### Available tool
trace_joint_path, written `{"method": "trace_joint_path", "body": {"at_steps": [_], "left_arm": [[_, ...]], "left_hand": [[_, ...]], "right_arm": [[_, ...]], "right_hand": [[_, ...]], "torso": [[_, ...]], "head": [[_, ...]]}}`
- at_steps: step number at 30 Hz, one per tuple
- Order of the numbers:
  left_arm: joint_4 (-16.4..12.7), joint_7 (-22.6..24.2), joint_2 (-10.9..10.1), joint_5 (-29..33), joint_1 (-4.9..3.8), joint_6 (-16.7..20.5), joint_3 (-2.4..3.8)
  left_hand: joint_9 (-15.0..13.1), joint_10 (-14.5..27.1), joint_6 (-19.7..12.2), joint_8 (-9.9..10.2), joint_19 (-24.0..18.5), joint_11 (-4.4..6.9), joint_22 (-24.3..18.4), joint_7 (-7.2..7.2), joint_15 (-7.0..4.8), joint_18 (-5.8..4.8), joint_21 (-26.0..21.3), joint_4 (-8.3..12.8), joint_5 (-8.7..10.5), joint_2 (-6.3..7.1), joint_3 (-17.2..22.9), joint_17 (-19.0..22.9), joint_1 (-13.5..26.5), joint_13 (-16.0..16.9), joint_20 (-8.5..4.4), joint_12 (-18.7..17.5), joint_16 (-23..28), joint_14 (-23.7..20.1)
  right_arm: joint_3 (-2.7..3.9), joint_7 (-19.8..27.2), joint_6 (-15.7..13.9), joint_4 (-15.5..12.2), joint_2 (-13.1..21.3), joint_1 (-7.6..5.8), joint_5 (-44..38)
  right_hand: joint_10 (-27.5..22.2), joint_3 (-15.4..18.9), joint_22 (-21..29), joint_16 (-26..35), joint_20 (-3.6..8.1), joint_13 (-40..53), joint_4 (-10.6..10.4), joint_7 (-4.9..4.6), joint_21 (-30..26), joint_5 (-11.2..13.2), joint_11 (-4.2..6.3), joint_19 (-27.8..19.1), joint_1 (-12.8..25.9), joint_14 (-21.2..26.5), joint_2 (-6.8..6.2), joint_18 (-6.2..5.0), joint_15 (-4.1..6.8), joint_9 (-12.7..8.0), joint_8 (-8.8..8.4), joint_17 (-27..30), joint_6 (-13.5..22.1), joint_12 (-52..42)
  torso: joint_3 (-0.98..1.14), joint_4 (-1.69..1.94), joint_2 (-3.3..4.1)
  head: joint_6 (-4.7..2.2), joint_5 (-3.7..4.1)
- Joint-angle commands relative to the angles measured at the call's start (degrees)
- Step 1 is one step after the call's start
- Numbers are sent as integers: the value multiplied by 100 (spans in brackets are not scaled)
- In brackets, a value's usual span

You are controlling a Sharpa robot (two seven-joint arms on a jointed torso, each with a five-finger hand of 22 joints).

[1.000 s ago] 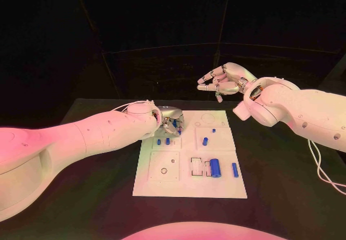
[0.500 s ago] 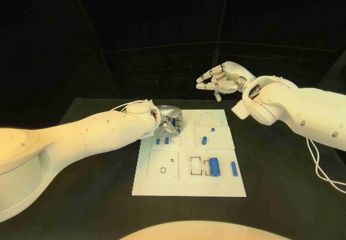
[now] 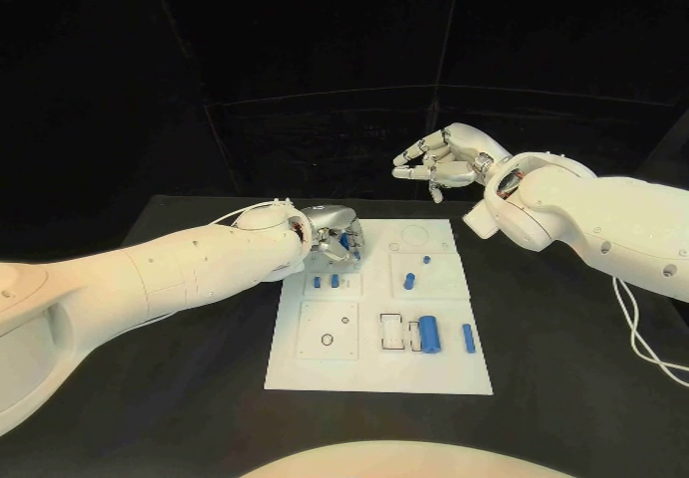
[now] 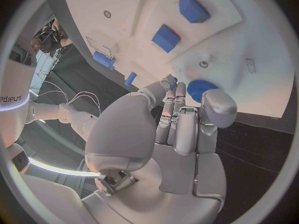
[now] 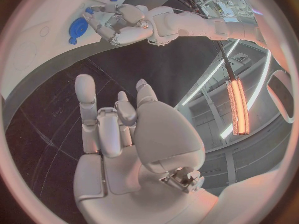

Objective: Assemble the parts on the task board

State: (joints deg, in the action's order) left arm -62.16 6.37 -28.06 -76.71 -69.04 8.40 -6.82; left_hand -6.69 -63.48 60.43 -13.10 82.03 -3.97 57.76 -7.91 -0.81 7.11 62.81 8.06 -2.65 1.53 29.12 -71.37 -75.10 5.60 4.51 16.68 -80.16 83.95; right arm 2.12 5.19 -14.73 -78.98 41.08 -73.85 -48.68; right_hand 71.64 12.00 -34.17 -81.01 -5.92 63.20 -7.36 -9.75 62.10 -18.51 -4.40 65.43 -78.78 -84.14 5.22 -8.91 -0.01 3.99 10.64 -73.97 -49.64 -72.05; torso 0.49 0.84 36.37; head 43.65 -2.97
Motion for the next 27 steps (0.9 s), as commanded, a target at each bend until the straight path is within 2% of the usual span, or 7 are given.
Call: {"method": "trace_joint_path", "body": {"at_steps": [1, 3, 6, 15, 21, 24, 27], "left_arm": [[-147, 76, -113, 204, -13, 281, 61], [-278, 59, -241, 262, -13, 262, 107], [-437, 10, -438, 324, -13, 211, 142], [-662, -183, -933, 449, -14, -53, 161], [-647, -199, -1034, 465, -10, -131, 160], [-612, -207, -1025, 467, -6, -181, 158], [-539, -217, -986, 469, 11, -256, 156]], "left_hand": [[-3, -42, 48, 17, 47, 11, -6, 8, -30, -53, -7, 3, -17, 17, 35, 7, 35, -5, -10, -14, -20, 235], [-1, -53, 51, 30, 50, 9, 4, 5, -28, -56, 0, 3, -17, 24, 50, 20, 47, -13, -8, -38, -15, 232], [-1, -55, 53, 32, 51, 8, 6, 5, -27, -56, 1, 3, -17, 26, 51, 22, 49, -14, -8, -41, -14, 232], [-2, -92, 77, 46, 55, 10, 13, 10, -26, -58, 5, -7, -16, 48, 59, 40, 88, -24, -6, -74, -8, 230], [1, -127, 94, 76, 52, 14, 5, 20, -28, -55, -9, -29, -15, 104, 43, 66, 158, -40, -5, -128, 2, 225], [2, -134, 97, 83, 51, 14, 3, 21, -28, -54, -11, -34, -15, 113, 40, 72, 171, -43, -5, -138, 5, 224], [2, -147, 102, 90, 49, 16, -4, 23, -29, -53, -19, -44, -16, 120, 35, 74, 188, -45, -6, -149, 5, 223]], "right_arm": [[3, 11, -43, 4, -9, -11, -4], [3, 6, -46, 4, -16, -11, -4], [3, -4, -48, 9, -17, -11, -4], [3, -20, -54, 25, -1, -11, -4], [3, -18, -59, 41, -13, -11, -4], [3, -20, -63, 50, -18, -10, -4], [3, -21, -62, 54, -23, -10, -4]], "right_hand": [[-17, 15, 1, 16, 12, 4, -24, 46, -19, -25, 15, 0, -13, -249, 44, -61, 28, -2, 22, -6, -16, 21], [-17, 14, 0, 16, 12, 4, -26, 47, -19, -28, 15, 0, -13, -249, 48, -61, 28, -2, 22, -6, -16, 21], [-17, 14, 0, 15, 12, 4, -30, 47, -19, -31, 15, 1, -12, -249, 54, -61, 28, -2, 23, -8, -17, 21], [-17, 14, 0, 15, 12, 4, -30, 47, -19, -31, 15, 1, -12, -249, 54, -61, 28, -2, 23, -8, -17, 21], [-17, 14, 0, 15, 12, 3, -30, 47, -19, -31, 15, 1, -12, -249, 55, -61, 28, -2, 23, -8, -17, 22], [-29, 14, 17, 25, 13, -16, -36, 47, -28, -35, 15, -6, -10, -246, 63, -64, 28, -2, 24, 8, -18, 34], [-29, 14, 17, 25, 13, -16, -36, 47, -28, -35, 15, -6, -10, -246, 63, -64, 28, -2, 24, 8, -18, 34]], "torso": [[6, -9, 5], [7, -16, 9], [5, 5, 2], [10, 18, -3], [-6, -4, 1], [-5, -7, 0], [7, -10, 0]], "head": [[-9, -26], [-13, -32], [-2, -13], [7, -24], [3, -48], [6, -56], [-2, -72]]}}
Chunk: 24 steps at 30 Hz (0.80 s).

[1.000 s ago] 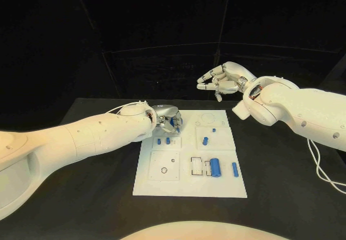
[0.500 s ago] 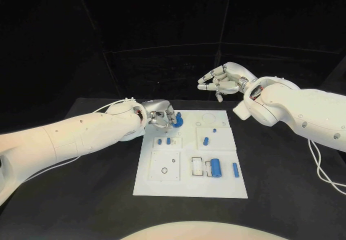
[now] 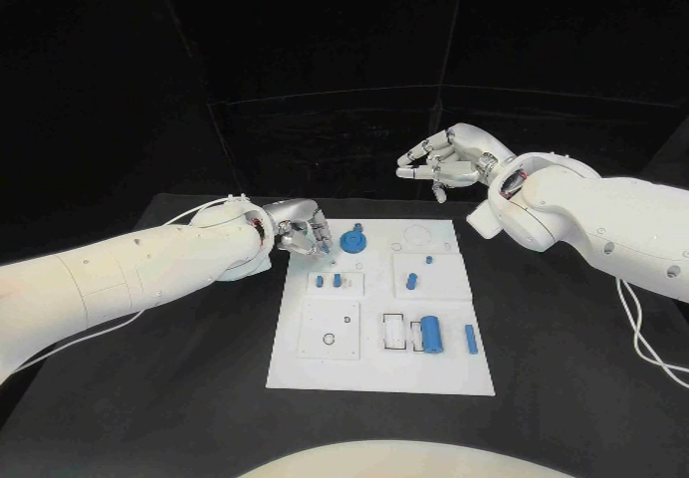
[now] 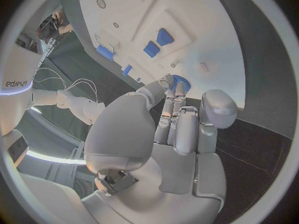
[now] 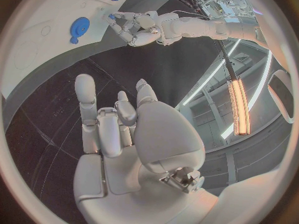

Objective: Assemble the parts on the task board

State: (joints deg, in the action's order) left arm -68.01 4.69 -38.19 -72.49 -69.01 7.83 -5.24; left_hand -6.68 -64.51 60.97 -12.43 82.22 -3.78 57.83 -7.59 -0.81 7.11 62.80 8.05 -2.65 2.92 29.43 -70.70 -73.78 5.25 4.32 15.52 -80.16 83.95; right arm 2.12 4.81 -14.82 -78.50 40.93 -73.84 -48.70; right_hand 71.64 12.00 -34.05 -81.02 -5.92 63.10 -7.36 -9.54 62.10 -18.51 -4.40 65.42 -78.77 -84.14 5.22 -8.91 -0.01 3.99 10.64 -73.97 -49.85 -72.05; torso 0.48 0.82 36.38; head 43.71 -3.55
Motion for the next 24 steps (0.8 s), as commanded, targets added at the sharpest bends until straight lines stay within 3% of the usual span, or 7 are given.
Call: {"method": "trace_joint_path", "body": {"at_steps": [1, 11, 15, 24], "left_arm": [[71, -51, 43, 48, 15, -219, -2], [250, -57, 173, 48, 90, -293, -3], [288, -92, 208, 48, 102, -332, -3], [335, -139, 293, 46, 115, -339, -3]], "left_hand": [[2, -47, 49, 24, 30, -3, -12, -8, -30, -52, -20, -45, -15, -17, 3, 6, 59, -10, 13, -34, 4, 224], [3, -59, 53, 34, 28, -1, -20, -5, -31, -50, -29, -57, -14, -5, -8, 13, 81, -12, 13, -47, 7, 222], [4, -82, 61, 50, 26, 4, -17, 2, -34, -51, -32, -68, -14, 38, -42, 28, 115, -14, 11, -68, 13, 219], [4, -91, 66, 54, 27, 6, -9, 5, -36, -52, -26, -71, -14, 49, -53, 31, 123, -15, 10, -74, 14, 218]], "right_arm": [[3, 18, -51, 5, -7, -11, -3], [3, 14, -53, -1, 1, -11, -3], [3, 13, -55, -4, -1, -11, -3], [3, 13, -51, -2, -11, -11, -3]], "right_hand": [[-30, 14, 6, 25, 13, -6, -36, 26, -28, -35, 15, -6, -10, -246, 63, -63, 28, -2, 24, 8, 3, 34], [-21, 15, -4, 24, 13, 5, -39, 26, -23, -36, 15, -1, -9, -247, 66, -61, 28, -2, 24, 5, 3, 27], [-21, 15, -4, 24, 13, 5, -39, 26, -23, -36, 15, -1, -9, -247, 66, -61, 28, -2, 24, 5, 3, 27], [-21, 15, -1, 23, 13, 5, -42, 26, -25, -39, 15, -2, -10, -248, 73, -62, 29, -3, 25, 2, 2, 27]], "torso": [[9, -9, -2], [3, -4, 4], [9, -12, 1], [-1, -4, 4]], "head": [[-13, -17], [-10, -26], [-13, -33], [-5, -24]]}}
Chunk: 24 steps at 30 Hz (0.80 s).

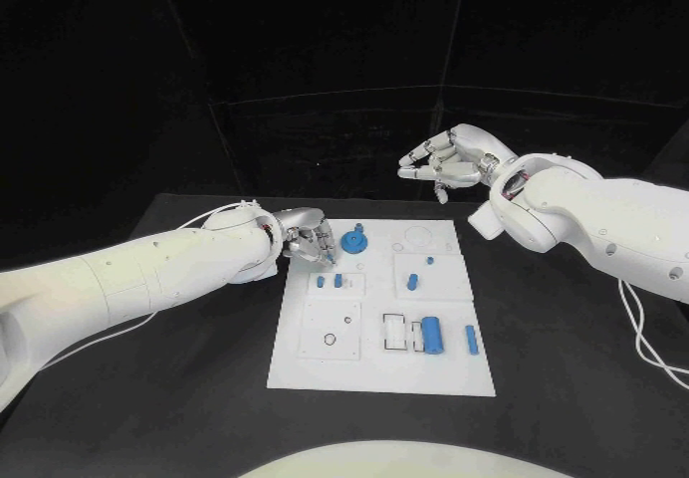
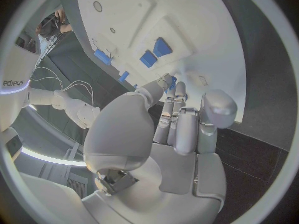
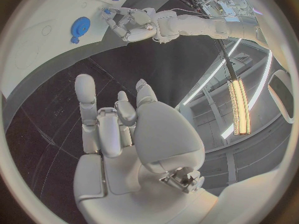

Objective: Assemble the parts on the task board

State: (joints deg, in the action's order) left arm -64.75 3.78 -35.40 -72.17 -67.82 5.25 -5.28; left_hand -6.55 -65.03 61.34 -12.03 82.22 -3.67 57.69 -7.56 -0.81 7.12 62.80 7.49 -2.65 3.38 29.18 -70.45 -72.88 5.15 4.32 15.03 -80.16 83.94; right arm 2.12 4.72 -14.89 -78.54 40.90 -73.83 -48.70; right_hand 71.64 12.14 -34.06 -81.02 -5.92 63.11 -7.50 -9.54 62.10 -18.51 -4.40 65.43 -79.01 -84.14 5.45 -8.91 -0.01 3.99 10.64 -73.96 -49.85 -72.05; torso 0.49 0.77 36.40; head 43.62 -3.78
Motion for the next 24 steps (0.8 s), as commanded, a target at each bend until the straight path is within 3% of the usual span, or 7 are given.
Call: {"method": "trace_joint_path", "body": {"at_steps": [1, 24], "left_arm": [[11, -50, 20, 13, -3, -82, 1], [100, -125, 156, -64, -1, -237, 2]], "left_hand": [[-9, -44, 31, 16, 29, -5, 12, 3, -37, -54, -22, -17, -14, 8, -33, 13, 37, -6, 10, -29, 17, 217], [-9, -49, 33, 22, 23, -1, -8, 5, -39, -50, -40, -13, -15, 7, -33, 25, 30, -6, 9, -36, 23, 214]], "right_arm": [[3, 22, -42, 2, -9, -12, -3], [3, 24, -31, -1, -15, -12, -5]], "right_hand": [[-20, 0, 1, 22, 13, 4, -28, 26, -25, -39, 15, -2, 13, -248, 50, -62, 29, -3, 25, 1, 2, 26], [-15, -1, 1, 20, 13, 11, -28, 26, -25, -40, 16, -2, 12, -249, 53, -62, 29, -3, 25, -3, 2, 22]], "torso": [[-3, 0, 2], [0, 1, 2]], "head": [[7, -2], [19, 16]]}}
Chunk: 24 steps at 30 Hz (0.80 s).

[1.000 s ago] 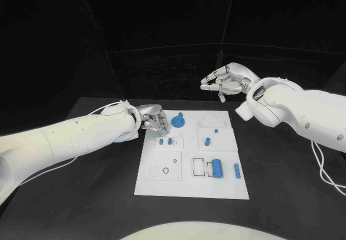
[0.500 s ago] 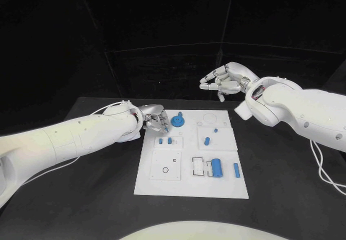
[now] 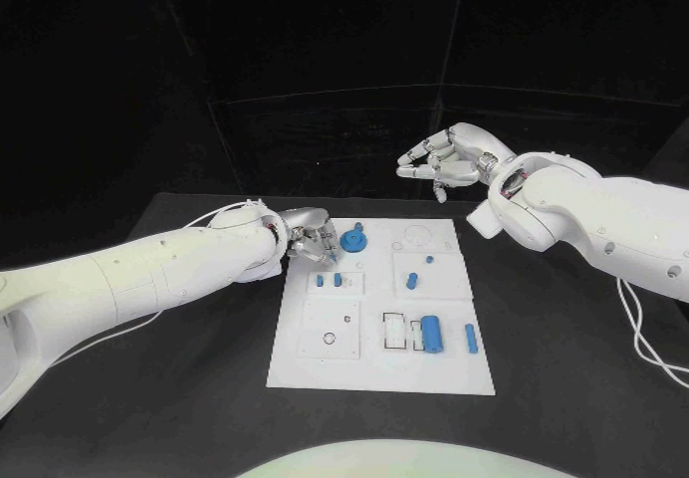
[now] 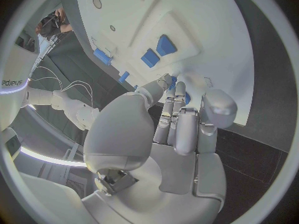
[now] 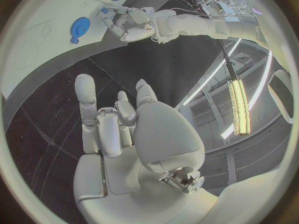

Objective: Assemble the parts on the task board

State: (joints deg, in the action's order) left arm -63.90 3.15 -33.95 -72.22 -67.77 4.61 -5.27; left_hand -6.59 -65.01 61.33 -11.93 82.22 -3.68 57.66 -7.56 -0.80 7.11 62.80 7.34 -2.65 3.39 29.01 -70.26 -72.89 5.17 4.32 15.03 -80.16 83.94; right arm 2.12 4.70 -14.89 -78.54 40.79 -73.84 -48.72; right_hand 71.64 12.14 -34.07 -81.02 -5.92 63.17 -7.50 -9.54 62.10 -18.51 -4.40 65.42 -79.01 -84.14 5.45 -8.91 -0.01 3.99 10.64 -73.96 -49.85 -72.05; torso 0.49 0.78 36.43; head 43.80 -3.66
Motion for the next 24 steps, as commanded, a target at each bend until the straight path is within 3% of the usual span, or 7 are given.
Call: {"method": "trace_joint_path", "body": {"at_steps": [1, 16, 24], "left_arm": [[17, -67, 14, -62, -6, -185, 1], [22, -161, 52, -165, -6, -351, 1], [26, -235, 73, -117, -5, -277, 1]], "left_hand": [[-5, -51, 34, 12, 23, 0, -5, 4, -39, -50, -40, 2, -15, 6, -16, 6, 30, -8, 9, -36, 23, 214], [0, -47, 25, 33, 16, -3, -18, 3, -40, -47, -55, 10, -14, 21, -24, 25, 23, -12, 7, -61, 33, 207], [111, 139, -339, 305, 0, -91, -45, -83, 23, -54, -97, -19, -11, 176, -144, 28, 123, -58, 43, -221, 31, 200]], "right_arm": [[3, 26, -31, -2, -4, -12, -2], [3, 23, -25, -5, -1, -12, -2], [3, 25, -21, 0, -9, -12, -2]], "right_hand": [[-16, -1, 2, 20, 13, 5, -29, 26, -25, -40, 16, -2, 12, -249, 53, -63, 29, -3, 25, -3, 2, 22], [-16, -1, 2, 20, 13, 5, -29, 26, -25, -40, 16, -2, 12, -249, 53, -63, 29, -3, 25, -3, 2, 22], [-16, -1, 2, 20, 13, 5, -29, 26, -25, -40, 16, -2, 12, -249, 53, -63, 29, -3, 25, -3, 2, 22]], "torso": [[0, 0, -1], [2, 6, -2], [1, 4, -3]], "head": [[1, 4], [12, 19], [13, 20]]}}
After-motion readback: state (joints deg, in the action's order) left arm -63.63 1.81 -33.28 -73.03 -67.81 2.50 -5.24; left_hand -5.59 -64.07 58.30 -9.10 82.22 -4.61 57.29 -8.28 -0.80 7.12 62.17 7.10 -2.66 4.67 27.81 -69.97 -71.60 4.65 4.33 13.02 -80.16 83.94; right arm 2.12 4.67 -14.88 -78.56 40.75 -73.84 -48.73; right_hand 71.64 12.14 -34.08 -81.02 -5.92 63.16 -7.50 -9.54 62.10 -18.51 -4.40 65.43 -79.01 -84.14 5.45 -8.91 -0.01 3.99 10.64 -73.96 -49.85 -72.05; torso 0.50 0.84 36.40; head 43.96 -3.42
